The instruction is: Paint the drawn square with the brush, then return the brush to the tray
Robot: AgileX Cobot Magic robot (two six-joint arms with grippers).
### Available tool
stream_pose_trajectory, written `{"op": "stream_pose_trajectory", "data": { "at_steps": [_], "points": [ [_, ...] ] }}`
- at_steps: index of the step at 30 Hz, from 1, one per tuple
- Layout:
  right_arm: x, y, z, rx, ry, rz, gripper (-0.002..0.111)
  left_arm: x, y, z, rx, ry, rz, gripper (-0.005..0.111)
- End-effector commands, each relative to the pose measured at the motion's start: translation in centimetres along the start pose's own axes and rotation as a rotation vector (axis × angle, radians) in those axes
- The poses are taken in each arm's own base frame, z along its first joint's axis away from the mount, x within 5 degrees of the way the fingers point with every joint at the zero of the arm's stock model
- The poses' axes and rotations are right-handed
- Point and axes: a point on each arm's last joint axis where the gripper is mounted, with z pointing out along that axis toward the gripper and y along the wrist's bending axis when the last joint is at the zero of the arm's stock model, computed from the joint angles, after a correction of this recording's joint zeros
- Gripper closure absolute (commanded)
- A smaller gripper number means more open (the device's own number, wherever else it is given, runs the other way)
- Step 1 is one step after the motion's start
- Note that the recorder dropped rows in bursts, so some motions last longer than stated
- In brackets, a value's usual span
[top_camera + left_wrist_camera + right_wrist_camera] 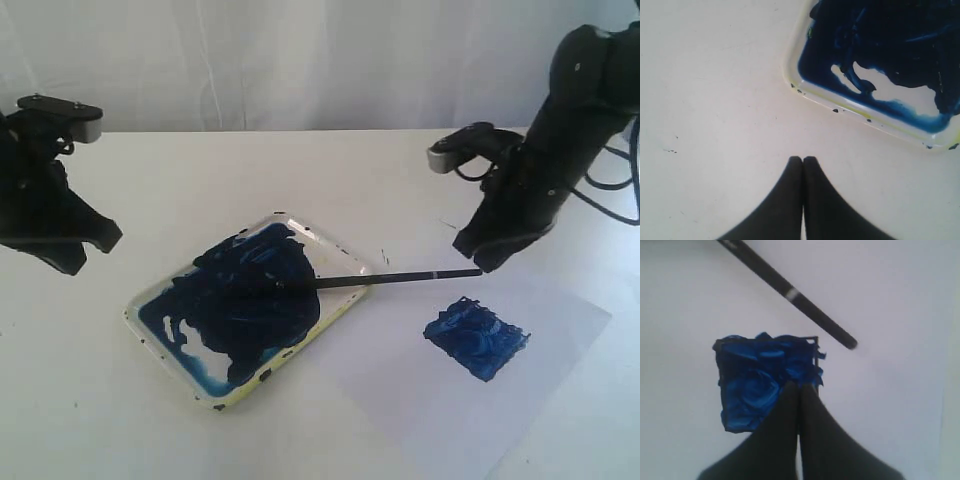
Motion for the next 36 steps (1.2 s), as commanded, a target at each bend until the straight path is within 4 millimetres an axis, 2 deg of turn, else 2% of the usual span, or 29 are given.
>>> {"op": "stream_pose_trajectory", "data": {
  "at_steps": [1, 8, 13, 17, 21, 26, 31, 36],
  "points": [
    [1.5, -2.6, -1.0, 0.019, -0.002, 0.183, 0.108, 0.1, 0.1, -0.4, 0.007, -0.005, -0.021, 0.107],
    [3.9, -5.0, -1.1, 0.017, 0.026, 0.446, 0.108, 0.1, 0.9, 1.0, 0.007, 0.056, -0.088, 0.107],
    [6.4, -6.3, -0.2, 0.015, 0.065, 0.531, 0.108, 0.6, 3.3, 1.1, -0.012, 0.068, -0.176, 0.107],
    [7.9, -6.9, 0.0, 0.054, 0.115, 0.524, 0.108, 1.3, 5.5, 0.8, -0.029, 0.087, -0.289, 0.107],
    [8.4, -6.4, -0.7, 0.065, 0.098, 0.52, 0.108, 2.1, 7.2, 0.6, -0.042, 0.1, -0.367, 0.107],
    [9.2, -5.4, -2.7, 0.132, 0.038, 0.494, 0.108, 2.8, 8.6, 0.4, -0.051, 0.113, -0.416, 0.107],
    [10.5, -3.8, -4.9, 0.206, -0.065, 0.47, 0.108, 2.9, 8.6, -0.1, -0.068, 0.1, -0.401, 0.107],
    [11.8, -1.2, -8.0, 0.287, -0.207, 0.438, 0.108, 3.3, 7.9, -2.9, -0.089, -0.001, -0.382, 0.107]
  ]
}}
